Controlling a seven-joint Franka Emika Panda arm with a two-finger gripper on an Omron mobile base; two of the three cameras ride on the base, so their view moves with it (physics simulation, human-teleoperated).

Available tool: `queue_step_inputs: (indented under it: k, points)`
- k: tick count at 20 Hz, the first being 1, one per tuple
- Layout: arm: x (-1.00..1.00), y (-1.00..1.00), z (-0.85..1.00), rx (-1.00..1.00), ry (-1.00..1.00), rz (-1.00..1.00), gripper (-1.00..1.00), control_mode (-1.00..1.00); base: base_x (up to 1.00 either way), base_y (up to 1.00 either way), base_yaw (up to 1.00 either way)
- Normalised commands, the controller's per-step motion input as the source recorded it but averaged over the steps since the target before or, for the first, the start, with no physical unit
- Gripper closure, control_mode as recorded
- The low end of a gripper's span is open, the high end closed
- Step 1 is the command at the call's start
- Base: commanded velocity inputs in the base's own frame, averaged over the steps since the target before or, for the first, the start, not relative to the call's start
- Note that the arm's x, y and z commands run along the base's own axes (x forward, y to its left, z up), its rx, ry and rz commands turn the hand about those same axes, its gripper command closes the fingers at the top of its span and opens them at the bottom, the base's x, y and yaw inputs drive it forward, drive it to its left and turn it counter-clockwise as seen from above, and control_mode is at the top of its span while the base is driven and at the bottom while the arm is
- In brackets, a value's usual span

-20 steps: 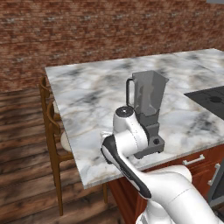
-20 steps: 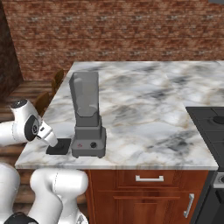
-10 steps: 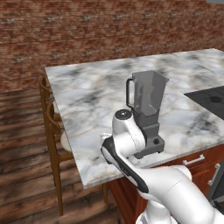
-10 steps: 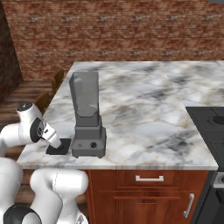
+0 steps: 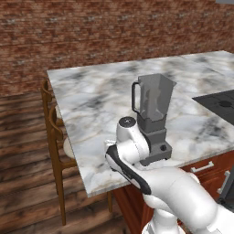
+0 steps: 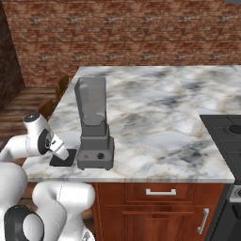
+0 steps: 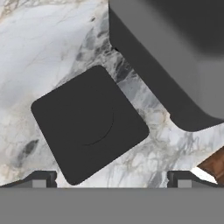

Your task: Grab the lemon and onion from the fridge, place them in the blender, close the lid, and turn on the blender to create a marinade.

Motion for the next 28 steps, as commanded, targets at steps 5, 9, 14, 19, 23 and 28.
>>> queue_step_inputs:
  k: [5, 9, 14, 19, 23, 28]
  points:
    - [0.23, 0.00, -0.19, 0.00, 0.00, -0.01, -1.00, -1.00, 0.00, 0.00, 0.00]
    - [0.20, 0.00, -0.21, 0.00, 0.00, -0.02, -1.00, -1.00, 0.00, 0.00, 0.00]
    - [0.18, 0.00, -0.22, 0.00, 0.00, -0.02, -1.00, -1.00, 0.00, 0.00, 0.00]
    - [0.19, 0.00, -0.19, 0.00, 0.00, -0.03, -1.00, -1.00, 0.00, 0.00, 0.00]
    - [0.17, 0.00, -0.19, 0.00, 0.00, -0.03, -1.00, -1.00, 0.00, 0.00, 0.00]
    - [0.12, 0.08, -0.15, 0.00, 0.00, -0.04, -1.00, -1.00, 0.00, 0.00, 0.00]
